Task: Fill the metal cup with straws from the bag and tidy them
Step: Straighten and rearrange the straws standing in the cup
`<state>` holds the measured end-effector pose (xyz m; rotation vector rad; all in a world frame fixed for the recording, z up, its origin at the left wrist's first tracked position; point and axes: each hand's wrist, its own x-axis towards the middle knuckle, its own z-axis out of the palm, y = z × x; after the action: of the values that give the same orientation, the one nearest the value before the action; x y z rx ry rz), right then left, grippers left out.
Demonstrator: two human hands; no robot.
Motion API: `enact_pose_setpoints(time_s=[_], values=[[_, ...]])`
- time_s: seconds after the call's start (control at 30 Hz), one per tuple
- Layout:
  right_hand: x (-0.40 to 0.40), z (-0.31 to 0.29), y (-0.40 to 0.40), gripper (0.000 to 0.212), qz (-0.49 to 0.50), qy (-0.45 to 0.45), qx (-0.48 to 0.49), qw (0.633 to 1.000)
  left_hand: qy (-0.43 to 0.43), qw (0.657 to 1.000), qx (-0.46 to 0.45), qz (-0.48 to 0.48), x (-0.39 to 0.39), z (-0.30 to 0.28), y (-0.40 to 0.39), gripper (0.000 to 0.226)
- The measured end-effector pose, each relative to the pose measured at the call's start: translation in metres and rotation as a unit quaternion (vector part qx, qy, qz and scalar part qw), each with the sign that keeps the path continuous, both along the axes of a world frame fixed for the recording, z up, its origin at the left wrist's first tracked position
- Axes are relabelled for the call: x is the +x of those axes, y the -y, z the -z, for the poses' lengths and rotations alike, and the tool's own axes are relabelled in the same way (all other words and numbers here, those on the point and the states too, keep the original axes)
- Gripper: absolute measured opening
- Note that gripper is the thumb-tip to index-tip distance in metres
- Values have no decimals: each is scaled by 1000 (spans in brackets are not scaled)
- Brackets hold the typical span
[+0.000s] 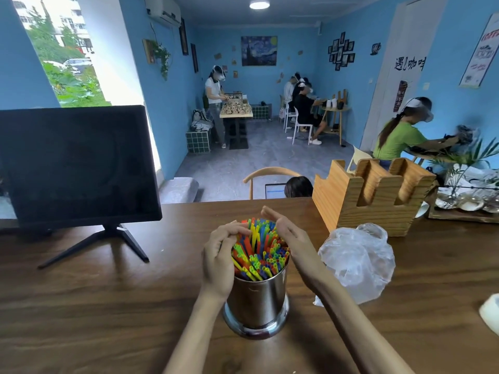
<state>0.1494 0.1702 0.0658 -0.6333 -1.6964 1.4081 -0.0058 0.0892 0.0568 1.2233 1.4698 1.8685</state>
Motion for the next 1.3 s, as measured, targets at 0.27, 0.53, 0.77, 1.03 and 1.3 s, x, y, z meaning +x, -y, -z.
enact_pose_setpoints(time_s=[0.27, 0.53, 0.77, 1.03, 1.3], values=[[-9, 29, 30, 40, 75, -142, -87, 983, 17, 999, 15, -27, 8, 4, -5, 33], [-12, 33, 33, 31, 102, -144, -88, 980, -13, 993, 70, -91, 10, 2, 10, 14], [-8, 36, 33, 37, 92, -159, -92, 979, -206, 970, 69, -104, 21, 9, 43, 22], [-9, 38, 34, 36, 107, -155, -71, 980, -192, 968, 86, -137, 32, 28, 32, 17], [-15, 44, 33, 39, 121, -172, -51, 976, -234, 935, 148, -222, 36, 42, 12, 33]])
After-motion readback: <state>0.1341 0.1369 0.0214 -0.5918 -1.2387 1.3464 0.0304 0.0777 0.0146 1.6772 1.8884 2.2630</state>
